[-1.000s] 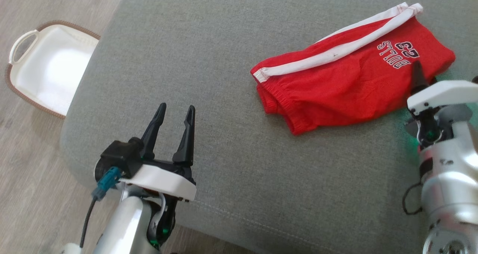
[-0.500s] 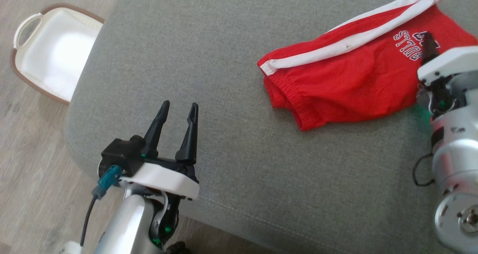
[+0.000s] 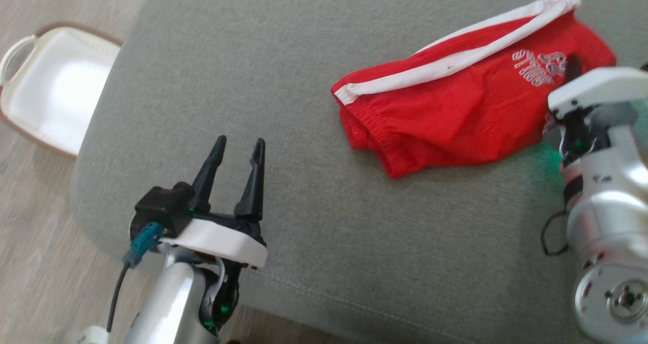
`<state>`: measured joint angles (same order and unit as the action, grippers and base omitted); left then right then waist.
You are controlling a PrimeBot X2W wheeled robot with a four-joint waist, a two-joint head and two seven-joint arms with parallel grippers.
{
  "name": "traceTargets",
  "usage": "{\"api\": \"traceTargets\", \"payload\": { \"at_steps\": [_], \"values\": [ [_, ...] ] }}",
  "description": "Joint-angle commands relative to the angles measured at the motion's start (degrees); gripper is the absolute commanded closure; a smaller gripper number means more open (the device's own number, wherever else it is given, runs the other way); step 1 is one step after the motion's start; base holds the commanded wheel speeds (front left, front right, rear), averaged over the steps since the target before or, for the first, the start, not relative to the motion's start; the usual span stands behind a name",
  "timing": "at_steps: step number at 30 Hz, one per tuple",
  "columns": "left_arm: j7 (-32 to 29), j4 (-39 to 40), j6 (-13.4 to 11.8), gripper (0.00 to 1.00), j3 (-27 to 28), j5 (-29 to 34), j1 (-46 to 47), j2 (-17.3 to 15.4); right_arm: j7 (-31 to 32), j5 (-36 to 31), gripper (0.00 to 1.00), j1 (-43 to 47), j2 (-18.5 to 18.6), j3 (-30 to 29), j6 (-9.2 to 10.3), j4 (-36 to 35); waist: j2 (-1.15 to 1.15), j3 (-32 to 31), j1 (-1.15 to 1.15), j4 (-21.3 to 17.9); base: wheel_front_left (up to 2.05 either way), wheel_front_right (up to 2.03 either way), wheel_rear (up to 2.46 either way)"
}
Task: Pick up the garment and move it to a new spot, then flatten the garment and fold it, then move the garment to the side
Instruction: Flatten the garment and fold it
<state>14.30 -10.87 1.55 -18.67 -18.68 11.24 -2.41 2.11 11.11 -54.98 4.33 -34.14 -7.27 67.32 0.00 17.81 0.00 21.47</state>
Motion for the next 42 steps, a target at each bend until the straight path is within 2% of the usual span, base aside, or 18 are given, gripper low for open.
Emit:
{"api": "traceTargets", "payload": {
  "at_steps": [1,13,24,30,37,42],
  "values": [
    [0.7,1.52,0.14,0.0,2.62,0.73,1.53,-0.47,-1.08,2.13,1.0,1.69,-1.35,1.62,-0.22,-1.04,0.0,-1.76,0.0,-1.71,0.0,0.0,0.0],
    [0.7,0.36,1.1,0.0,4.78,3.11,-2.82,-0.47,-8.2,17.61,1.0,14.52,-1.44,9.95,-0.22,-4.89,0.0,-9.5,0.0,-8.64,0.0,0.0,0.0],
    [0.7,-0.17,1.7,0.0,6.43,4.6,-6.78,-0.47,-11.38,30.11,1.0,26.34,-1.45,16.63,-0.22,-9.89,0.0,-13.27,0.0,-11.63,0.0,0.0,0.0],
    [0.7,-0.58,2.18,0.0,6.72,5.07,-7.66,-0.47,-12.28,34.86,1.0,27.5,-1.45,22.36,-0.22,-13.97,0.0,-13.57,0.0,-11.75,0.0,0.0,0.0],
    [0.7,-0.92,2.23,0.0,6.44,5.14,-7.68,-0.47,-12.9,39.01,1.0,28.12,-1.45,29.84,-0.22,-20.47,0.0,-14.67,0.0,-10.17,0.0,0.0,0.0],
    [0.7,-1.11,2.16,0.0,6.62,5.19,-8.38,-0.47,-12.18,43.88,1.0,30.24,-1.45,39.95,-0.22,-27.83,0.0,-15.75,0.0,-8.5,0.0,0.0,0.0]
  ]
}}
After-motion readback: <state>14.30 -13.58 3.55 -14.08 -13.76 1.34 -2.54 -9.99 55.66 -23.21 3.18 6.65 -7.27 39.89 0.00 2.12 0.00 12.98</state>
